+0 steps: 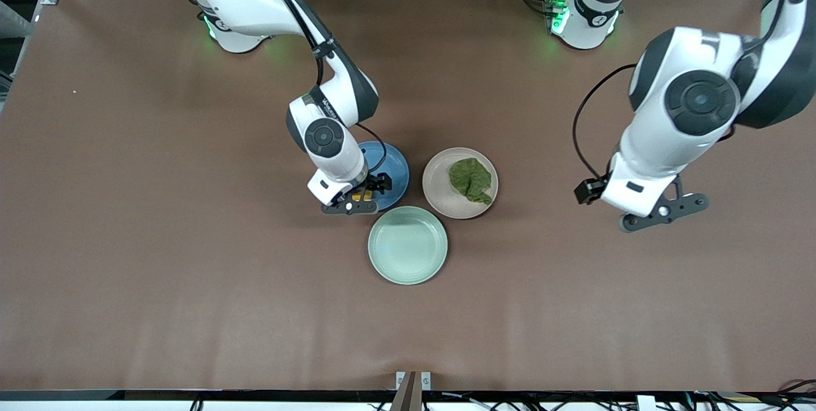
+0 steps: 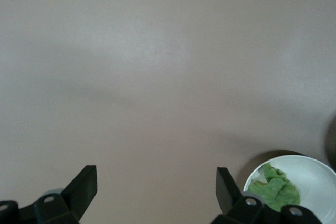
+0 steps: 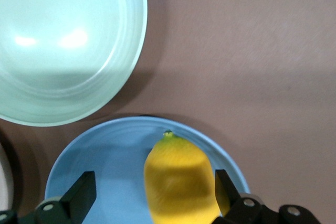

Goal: Place lemon and lettuce in plates

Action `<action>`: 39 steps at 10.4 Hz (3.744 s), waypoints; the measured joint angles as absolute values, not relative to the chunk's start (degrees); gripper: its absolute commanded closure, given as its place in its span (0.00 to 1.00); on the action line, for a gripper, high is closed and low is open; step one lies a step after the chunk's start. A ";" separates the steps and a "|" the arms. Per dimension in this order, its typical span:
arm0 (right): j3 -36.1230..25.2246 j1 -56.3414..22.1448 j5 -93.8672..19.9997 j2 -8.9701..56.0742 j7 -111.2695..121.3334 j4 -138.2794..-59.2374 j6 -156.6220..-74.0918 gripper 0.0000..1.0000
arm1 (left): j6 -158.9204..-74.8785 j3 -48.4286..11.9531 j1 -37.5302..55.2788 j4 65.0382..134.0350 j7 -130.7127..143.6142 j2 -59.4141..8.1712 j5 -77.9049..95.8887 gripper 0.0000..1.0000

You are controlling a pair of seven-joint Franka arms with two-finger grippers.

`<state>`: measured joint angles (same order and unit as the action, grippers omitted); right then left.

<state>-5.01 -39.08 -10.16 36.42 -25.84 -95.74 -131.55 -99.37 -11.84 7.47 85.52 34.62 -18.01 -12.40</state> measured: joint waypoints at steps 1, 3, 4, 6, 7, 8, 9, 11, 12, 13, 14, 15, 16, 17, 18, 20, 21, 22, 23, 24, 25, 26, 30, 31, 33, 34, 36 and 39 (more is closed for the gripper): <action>-5.89 -38.69 -10.03 36.33 -23.78 -94.30 -129.29 0.00 | -98.59 -11.84 6.93 85.49 32.96 -17.24 -11.84 0.00; -7.16 -37.54 -8.92 35.80 -20.67 -92.70 -126.29 0.00 | -95.28 -11.85 6.05 85.03 30.69 -14.91 -9.44 0.00; -7.43 -36.39 -7.89 35.12 -18.75 -92.31 -124.97 0.00 | -93.44 -11.85 5.71 84.77 29.91 -13.08 -8.38 0.00; -9.33 -34.15 -7.17 33.14 -12.43 -92.02 -122.19 0.00 | -91.44 -11.86 5.44 84.73 28.18 -10.14 -7.91 0.00; -10.59 -32.91 -7.07 31.93 -8.21 -91.99 -120.50 0.00 | -91.07 -11.85 4.97 84.75 27.49 -9.40 -7.90 0.00; -12.03 -31.74 -6.95 30.53 -3.52 -91.94 -118.09 0.00 | -90.40 -11.84 4.40 84.78 26.37 -8.96 -7.84 0.00; -13.66 -30.79 -6.88 28.91 1.28 -91.87 -115.71 0.00 | -89.64 -11.84 4.08 84.80 25.83 -8.69 -7.79 0.00; -15.02 -26.84 -6.84 24.90 9.37 -91.72 -111.46 0.00 | -89.36 -11.94 4.02 84.86 25.68 -7.83 -7.72 0.00; -15.22 -24.70 -6.83 22.92 11.77 -91.72 -109.71 0.00 | -89.26 -11.98 3.95 84.88 25.07 -7.31 -7.71 0.00; -15.77 -23.29 -6.82 21.23 12.79 -91.74 -107.63 0.00 | -89.12 -11.97 3.47 84.96 23.81 -6.83 -7.71 0.00; -16.70 -22.66 -6.80 19.95 13.03 -91.77 -105.80 0.00 | -89.05 -11.96 2.76 85.21 22.41 -6.30 -7.45 0.00; -17.29 -21.89 -6.78 18.76 13.06 -91.79 -104.56 0.00 | -89.02 -11.93 1.97 85.57 20.94 -5.60 -6.53 0.00; -17.49 -20.81 -6.77 17.54 13.06 -91.79 -103.48 0.00 | -88.98 -11.88 1.33 85.84 19.54 -4.92 -5.68 0.00; -17.60 -19.64 -6.76 16.04 13.06 -91.81 -102.27 0.00 | -88.94 -11.74 1.00 86.07 18.09 -4.33 -5.27 0.00; -17.66 -18.26 -6.75 14.24 13.06 -91.90 -101.26 0.00 | -88.92 -11.39 0.89 86.21 16.53 -3.89 -5.19 0.00; -17.72 -15.10 -6.75 10.32 13.06 -92.77 -99.49 0.00 | -88.88 -9.94 0.78 86.31 14.06 -2.92 -4.68 0.00; -17.74 -13.74 -6.75 8.69 13.06 -93.12 -98.64 0.00 | -88.79 -9.72 0.44 86.32 13.50 -2.36 -3.47 0.00; -17.74 -12.68 -6.74 7.16 13.06 -93.46 -97.88 0.00 | -88.73 -9.67 -0.22 86.34 12.77 -1.81 -2.18 0.00; -17.74 -11.91 -6.74 5.79 13.06 -93.78 -97.07 0.00 | -88.68 -9.58 -0.66 86.36 11.87 -1.36 -1.64 0.00; -17.74 -11.32 -6.74 4.58 13.06 -93.92 -95.60 0.00 | -88.47 -9.57 -0.82 86.37 11.36 -0.97 -1.47 0.00; -17.73 -11.03 -6.74 3.53 13.05 -94.05 -94.21 0.00 | -88.13 -9.60 -0.81 86.39 11.30 -0.74 -1.45 0.00; -17.72 -10.85 -6.74 2.69 13.04 -94.15 -93.63 0.00 | -88.06 -9.60 -0.81 86.41 11.30 -0.72 -1.44 0.00; -17.46 -8.48 -6.63 0.36 13.04 -94.23 -92.17 0.00 | -88.06 -9.60 -0.82 86.59 11.29 -0.76 -1.41 0.00; -16.67 -6.79 -6.52 -0.56 13.07 -94.22 -91.25 0.00 | -88.06 -9.58 -0.83 86.63 11.29 -0.76 -1.41 0.00; -13.77 -4.20 -3.89 -1.96 13.14 -94.05 -88.88 0.00 | -88.06 -9.56 -0.90 86.77 11.29 -0.80 -1.41 0.00; -12.81 -4.13 -2.54 -2.23 13.10 -93.68 -87.45 0.00 | -88.06 -9.58 -0.90 86.97 11.28 -0.89 -1.41 0.00; -12.15 -4.13 -1.98 -2.29 13.06 -92.30 -84.09 0.00 | -88.06 -9.58 -0.91 87.13 11.26 -1.07 -1.41 0.00; -12.06 -4.13 -1.69 -2.17 13.06 -90.59 -82.72 0.00 | -88.06 -9.54 -1.01 87.13 9.42 -1.07 -1.41 0.00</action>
<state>-12.06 -4.13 -1.69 -2.17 13.06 -90.59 -82.72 -88.06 -9.54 -1.01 87.13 9.42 -1.07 -1.41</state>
